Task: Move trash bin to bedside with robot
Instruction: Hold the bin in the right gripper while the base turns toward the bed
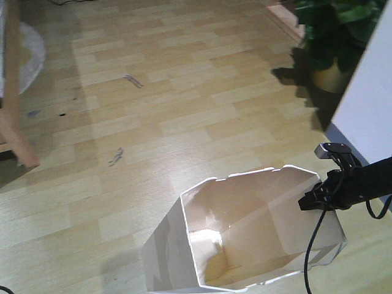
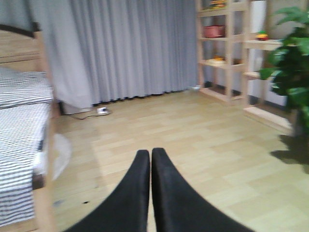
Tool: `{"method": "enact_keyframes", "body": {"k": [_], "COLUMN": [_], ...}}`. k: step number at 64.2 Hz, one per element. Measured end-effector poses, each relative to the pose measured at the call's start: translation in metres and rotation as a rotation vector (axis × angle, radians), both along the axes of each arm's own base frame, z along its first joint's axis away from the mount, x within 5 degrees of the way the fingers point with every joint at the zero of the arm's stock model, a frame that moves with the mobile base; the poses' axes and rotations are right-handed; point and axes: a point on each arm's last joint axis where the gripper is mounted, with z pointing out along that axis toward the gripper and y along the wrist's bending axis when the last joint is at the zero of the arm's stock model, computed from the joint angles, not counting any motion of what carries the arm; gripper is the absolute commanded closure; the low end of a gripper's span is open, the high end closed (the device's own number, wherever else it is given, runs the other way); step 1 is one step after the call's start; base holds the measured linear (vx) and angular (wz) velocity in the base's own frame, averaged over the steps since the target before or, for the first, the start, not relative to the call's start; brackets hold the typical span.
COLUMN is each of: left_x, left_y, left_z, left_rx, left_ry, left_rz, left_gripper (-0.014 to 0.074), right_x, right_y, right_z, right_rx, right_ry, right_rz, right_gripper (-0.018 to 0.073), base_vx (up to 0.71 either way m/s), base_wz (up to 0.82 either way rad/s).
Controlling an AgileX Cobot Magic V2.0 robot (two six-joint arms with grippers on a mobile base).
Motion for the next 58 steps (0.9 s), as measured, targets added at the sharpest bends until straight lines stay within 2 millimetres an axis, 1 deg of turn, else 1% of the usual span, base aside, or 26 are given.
{"method": "enact_keyframes", "body": {"k": [14,27,58], "left_x": [0.0000,0.0000,0.0000], "left_y": [0.0000,0.0000,0.0000], "left_z": [0.0000,0.0000,0.0000], "left_rx": [0.000,0.000,0.000], "left_ry": [0.000,0.000,0.000], "left_rz": [0.000,0.000,0.000], "left_gripper": [0.0603,0.0603,0.0603], "right_x": [0.0000,-0.0001,-0.0007], "right_y": [0.0000,0.0005,0.0010], "right_z": [0.0000,0.0003,0.0005], "right_rx": [0.000,0.007,0.011], "right_ry": [0.000,0.002,0.004], "right_rz": [0.000,0.000,0.009], "right_gripper": [0.0563,0.0563,0.0563], "base_vx": [0.12,0.09,0.11], "base_wz": [0.47,0.30,0.03]}}
